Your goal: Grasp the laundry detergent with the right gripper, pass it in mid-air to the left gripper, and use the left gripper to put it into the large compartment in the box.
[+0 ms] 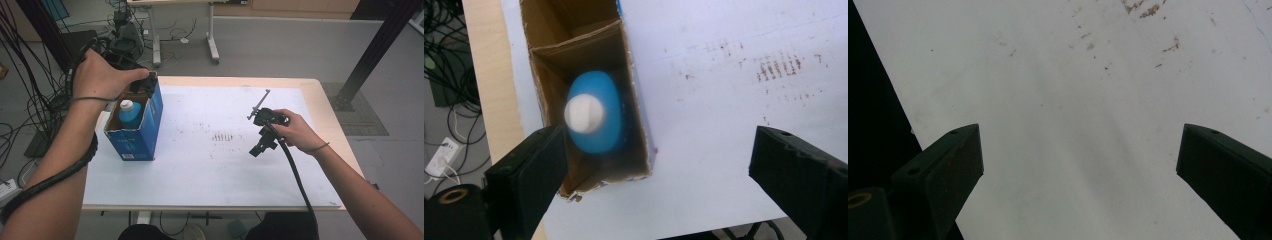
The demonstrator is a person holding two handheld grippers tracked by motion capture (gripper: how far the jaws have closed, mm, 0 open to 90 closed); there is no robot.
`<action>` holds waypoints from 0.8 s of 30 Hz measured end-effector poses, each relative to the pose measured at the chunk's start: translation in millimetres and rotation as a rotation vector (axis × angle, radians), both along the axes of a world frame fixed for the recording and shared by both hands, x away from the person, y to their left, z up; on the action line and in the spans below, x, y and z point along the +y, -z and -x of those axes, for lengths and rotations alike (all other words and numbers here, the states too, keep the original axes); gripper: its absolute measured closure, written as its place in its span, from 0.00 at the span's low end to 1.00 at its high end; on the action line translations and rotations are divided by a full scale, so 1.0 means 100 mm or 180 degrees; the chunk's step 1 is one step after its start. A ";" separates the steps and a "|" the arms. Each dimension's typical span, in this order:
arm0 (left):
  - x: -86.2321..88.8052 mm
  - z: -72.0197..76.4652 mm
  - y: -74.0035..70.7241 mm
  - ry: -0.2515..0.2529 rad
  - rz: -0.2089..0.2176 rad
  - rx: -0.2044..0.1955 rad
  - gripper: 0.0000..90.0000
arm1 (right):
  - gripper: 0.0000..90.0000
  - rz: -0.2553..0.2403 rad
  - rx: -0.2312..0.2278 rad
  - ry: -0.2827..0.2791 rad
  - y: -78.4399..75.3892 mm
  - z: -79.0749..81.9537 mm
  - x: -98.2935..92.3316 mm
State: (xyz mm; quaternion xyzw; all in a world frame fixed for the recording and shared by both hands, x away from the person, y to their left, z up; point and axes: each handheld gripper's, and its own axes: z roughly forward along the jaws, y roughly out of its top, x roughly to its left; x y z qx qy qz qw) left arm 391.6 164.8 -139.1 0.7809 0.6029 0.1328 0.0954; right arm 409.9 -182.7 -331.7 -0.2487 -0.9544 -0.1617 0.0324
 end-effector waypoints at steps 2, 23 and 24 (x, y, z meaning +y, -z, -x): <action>-0.04 0.02 -0.01 0.0035 0.0014 0.0001 0.09 | 0.05 0.0002 -0.0005 -0.0009 0.00 0.00 0.00; -0.69 0.25 0.05 0.0697 0.0161 0.0159 0.05 | 0.05 0.0016 0.0006 0.0052 -0.03 -0.01 0.01; -0.72 0.26 0.07 0.0727 0.0168 0.0173 0.05 | 0.05 0.0020 0.0003 0.0060 -0.03 -0.01 0.01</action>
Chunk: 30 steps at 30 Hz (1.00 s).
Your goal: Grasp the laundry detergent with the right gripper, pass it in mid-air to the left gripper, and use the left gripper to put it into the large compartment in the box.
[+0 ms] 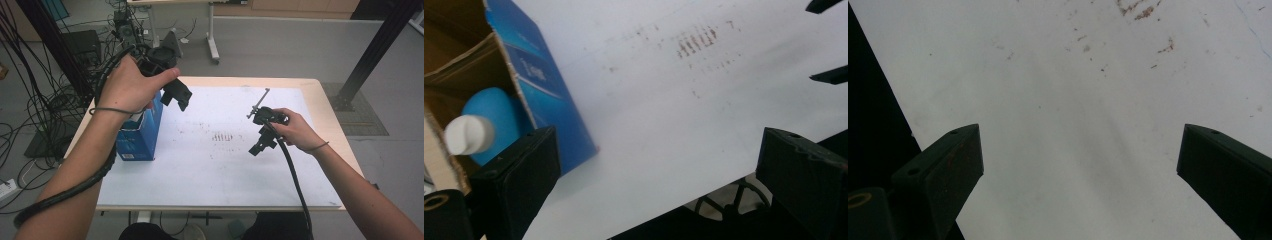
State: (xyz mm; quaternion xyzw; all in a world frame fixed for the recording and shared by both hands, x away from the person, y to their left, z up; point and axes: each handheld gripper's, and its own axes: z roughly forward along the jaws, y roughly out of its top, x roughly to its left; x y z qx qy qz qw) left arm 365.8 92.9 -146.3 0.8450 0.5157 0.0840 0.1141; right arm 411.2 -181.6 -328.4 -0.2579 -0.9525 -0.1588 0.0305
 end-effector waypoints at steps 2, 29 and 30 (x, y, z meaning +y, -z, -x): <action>-0.07 0.01 0.05 0.0039 0.0003 0.0026 0.05 | 0.05 -0.0004 0.0003 -0.0001 0.00 0.00 0.00; -0.46 0.09 1.01 0.0308 0.0022 0.0454 0.06 | 0.05 0.0057 0.0012 0.0128 -0.08 0.00 -0.02; -0.47 0.09 1.03 0.0314 0.0019 0.0450 0.06 | 0.05 0.0055 0.0007 0.0132 -0.08 0.01 -0.02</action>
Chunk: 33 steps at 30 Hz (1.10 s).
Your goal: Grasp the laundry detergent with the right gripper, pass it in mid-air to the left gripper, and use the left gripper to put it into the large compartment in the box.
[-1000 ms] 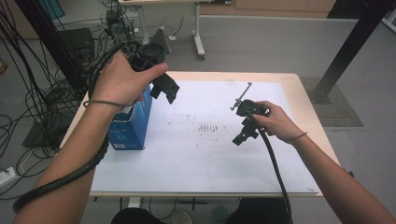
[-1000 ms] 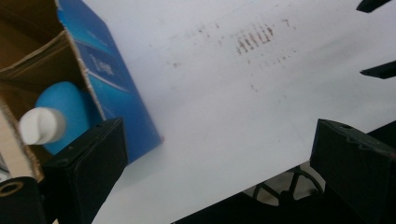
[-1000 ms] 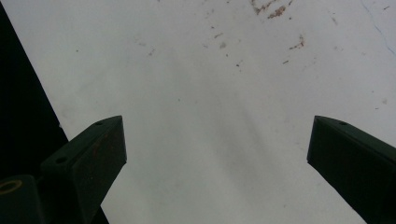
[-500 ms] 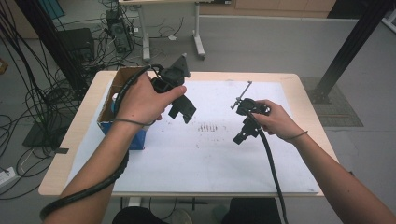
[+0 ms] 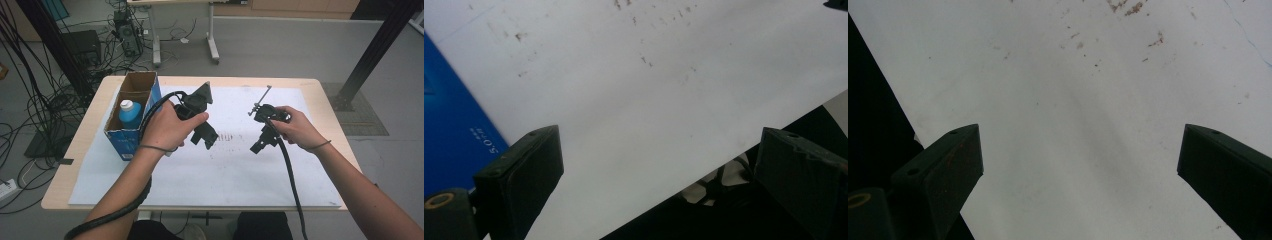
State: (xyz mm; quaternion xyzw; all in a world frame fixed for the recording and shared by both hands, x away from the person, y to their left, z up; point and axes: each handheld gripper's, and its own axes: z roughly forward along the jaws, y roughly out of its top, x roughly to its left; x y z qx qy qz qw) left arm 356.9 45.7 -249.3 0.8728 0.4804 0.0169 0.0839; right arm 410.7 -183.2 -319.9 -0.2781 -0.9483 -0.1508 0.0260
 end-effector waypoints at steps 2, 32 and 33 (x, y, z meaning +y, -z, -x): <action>-0.02 0.00 0.04 0.0019 0.0003 -0.0002 0.07 | 0.05 0.0006 -0.0005 -0.0003 0.00 0.01 0.00; -0.16 -0.02 0.41 0.0066 0.0028 0.0029 0.07 | 0.04 0.0033 -0.0058 0.0018 -0.12 0.01 0.00; -0.16 -0.02 0.41 0.0063 0.0025 0.0029 0.07 | 0.04 0.0026 -0.0074 -0.0004 -0.11 0.00 0.00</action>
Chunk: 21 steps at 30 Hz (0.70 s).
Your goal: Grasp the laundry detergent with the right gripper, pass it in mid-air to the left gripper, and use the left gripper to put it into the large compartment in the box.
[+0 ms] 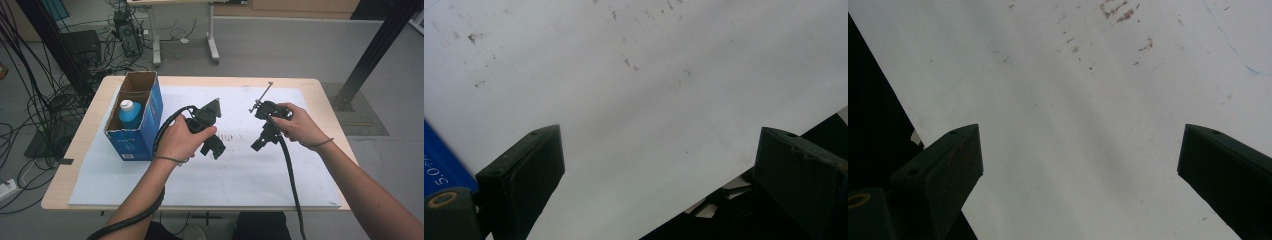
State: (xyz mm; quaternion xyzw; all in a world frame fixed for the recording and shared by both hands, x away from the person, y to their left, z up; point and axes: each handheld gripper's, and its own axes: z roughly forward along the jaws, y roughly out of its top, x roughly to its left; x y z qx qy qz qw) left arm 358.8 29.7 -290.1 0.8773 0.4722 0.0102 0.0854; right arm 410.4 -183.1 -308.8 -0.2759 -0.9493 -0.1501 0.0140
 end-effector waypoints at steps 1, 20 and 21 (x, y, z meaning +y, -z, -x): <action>0.00 0.00 0.00 0.0001 0.0002 0.0001 0.07 | 0.04 -0.0002 0.0011 0.0011 0.00 0.00 0.00; 0.02 0.01 0.02 -0.0001 0.0021 0.0033 0.07 | 0.04 -0.0011 0.0006 -0.0003 0.00 0.02 0.03; 0.02 0.01 0.02 -0.0003 0.0018 0.0036 0.07 | 0.04 -0.0004 0.0007 0.0001 0.00 0.02 0.03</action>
